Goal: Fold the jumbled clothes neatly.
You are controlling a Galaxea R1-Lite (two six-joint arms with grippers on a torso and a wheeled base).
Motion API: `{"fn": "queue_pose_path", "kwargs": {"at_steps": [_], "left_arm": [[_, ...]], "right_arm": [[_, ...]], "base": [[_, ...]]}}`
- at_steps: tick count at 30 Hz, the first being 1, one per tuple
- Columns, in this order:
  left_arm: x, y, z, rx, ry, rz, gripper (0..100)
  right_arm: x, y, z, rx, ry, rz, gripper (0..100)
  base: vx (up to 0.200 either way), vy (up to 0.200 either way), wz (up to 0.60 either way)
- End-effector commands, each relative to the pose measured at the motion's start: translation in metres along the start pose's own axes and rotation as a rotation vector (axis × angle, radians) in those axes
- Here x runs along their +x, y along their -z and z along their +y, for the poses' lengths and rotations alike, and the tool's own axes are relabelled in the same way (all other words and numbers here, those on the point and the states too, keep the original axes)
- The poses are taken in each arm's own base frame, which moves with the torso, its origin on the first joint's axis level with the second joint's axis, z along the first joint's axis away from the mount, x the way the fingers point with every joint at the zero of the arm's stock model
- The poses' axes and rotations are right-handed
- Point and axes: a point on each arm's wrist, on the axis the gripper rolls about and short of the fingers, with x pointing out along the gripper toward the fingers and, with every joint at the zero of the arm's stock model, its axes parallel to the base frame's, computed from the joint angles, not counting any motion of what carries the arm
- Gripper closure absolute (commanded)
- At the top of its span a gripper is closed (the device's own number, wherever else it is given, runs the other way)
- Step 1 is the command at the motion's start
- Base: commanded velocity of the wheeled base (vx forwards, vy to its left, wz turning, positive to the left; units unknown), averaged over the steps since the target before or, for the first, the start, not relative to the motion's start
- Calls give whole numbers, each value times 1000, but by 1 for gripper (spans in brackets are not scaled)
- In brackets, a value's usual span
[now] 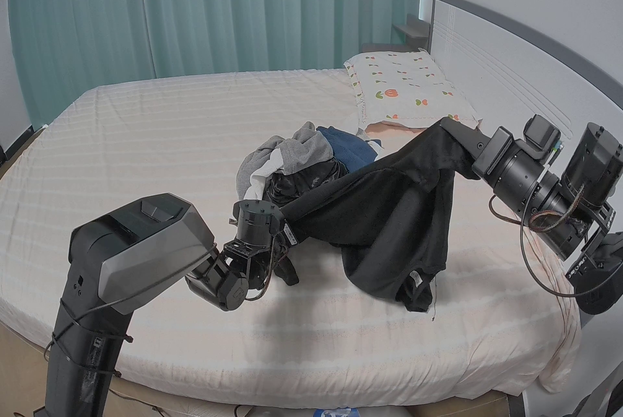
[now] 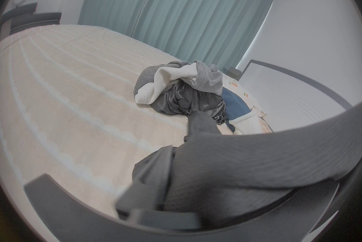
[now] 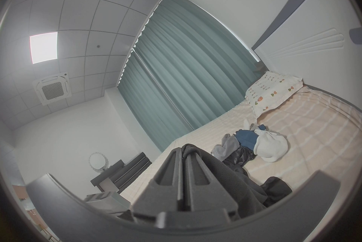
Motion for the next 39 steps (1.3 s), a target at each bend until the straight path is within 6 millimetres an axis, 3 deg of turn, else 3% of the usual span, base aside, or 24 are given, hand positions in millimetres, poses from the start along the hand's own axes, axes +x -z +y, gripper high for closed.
{"fn": "queue_pose_path", "kwargs": {"at_steps": [1,6,11,16,19,24,27,39], "left_arm": [[-63,-27,-10,-88,57,53,100],[-134,-52,0,-193,188,188,100],[-160,-44,16,-185,186,224,100],[-170,-39,25,-219,208,197,100],[-174,-35,28,-249,211,205,100],[-176,-31,32,-271,194,221,100],[-178,-25,40,-272,164,242,100],[-185,-19,55,-341,112,262,100]], "right_arm": [[3,16,-13,16,48,53,100],[-3,25,-26,98,102,91,100],[-6,42,-46,136,172,146,100],[-12,47,-58,161,211,140,100],[-30,60,-70,174,249,194,100],[-29,62,-91,180,269,134,100],[-34,80,-108,224,337,179,100],[-40,90,-112,293,394,199,100]], "base": [[0,0,0],[0,0,0],[0,0,0],[0,0,0],[0,0,0],[0,0,0],[0,0,0],[-100,0,0]]}}
